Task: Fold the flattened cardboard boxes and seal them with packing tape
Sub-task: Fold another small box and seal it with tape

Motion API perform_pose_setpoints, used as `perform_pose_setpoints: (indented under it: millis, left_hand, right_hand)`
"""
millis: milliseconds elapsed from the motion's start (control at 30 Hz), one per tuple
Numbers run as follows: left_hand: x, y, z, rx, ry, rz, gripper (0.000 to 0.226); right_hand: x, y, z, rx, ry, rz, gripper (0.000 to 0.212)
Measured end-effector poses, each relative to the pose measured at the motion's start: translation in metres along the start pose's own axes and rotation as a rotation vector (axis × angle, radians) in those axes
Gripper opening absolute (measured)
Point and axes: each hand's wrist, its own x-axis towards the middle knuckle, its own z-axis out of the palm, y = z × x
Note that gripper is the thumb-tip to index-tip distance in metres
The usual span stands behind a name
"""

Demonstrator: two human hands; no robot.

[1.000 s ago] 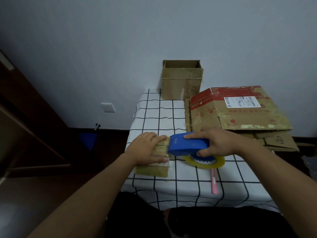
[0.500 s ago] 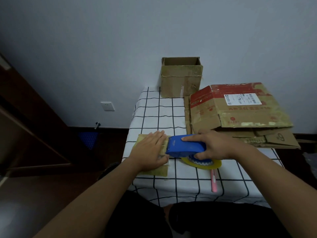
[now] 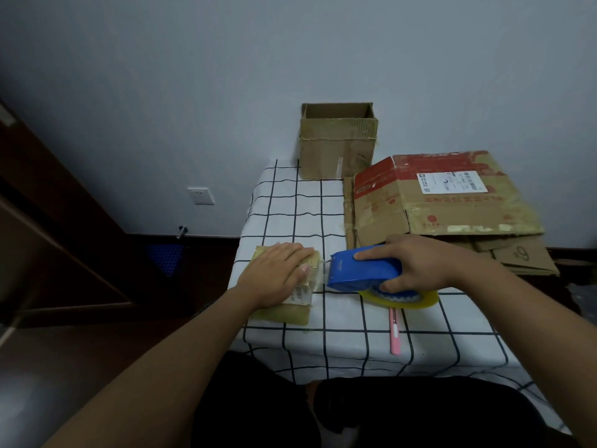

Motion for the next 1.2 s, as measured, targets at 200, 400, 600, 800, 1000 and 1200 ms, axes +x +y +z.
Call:
perform_pose_setpoints:
  millis: [200,400,600,800,1000,1200]
  left_hand:
    - [0.004,0.002,-0.002,-0.040,0.019,-0.026,0.044]
    - [0.013,0.014,-0.001,-0.128,0.033,-0.189,0.048]
    - [0.014,0.020,0.004,-0.097,0.102,-0.182,0.041]
    - [0.012,0.023,0.001,-0.088,0.097,-0.187,0.045]
    - [0.013,0.025,-0.012,-0.067,-0.036,-0.222,0.068]
    - [-0.003,0.017,-0.012,0.118,-0.143,-0.257,0.058]
  right_hand:
    - [0.020,-0.025,-0.004,-0.099,-0.067,0.018,0.066]
    - [0.034,-0.038,-0.007,-0.098,-0.077,0.023,0.065]
    - [0.041,-0.048,-0.017,-0.072,-0.119,0.065,0.060]
    - [0.056,-0.057,-0.013,-0.244,-0.140,0.124,0.060]
    - [0.043,-0.051,-0.009,-0.112,0.029,0.254,0.062]
    - [0.036,-0.064,0.032,0.130,0.286,0.449,0.052]
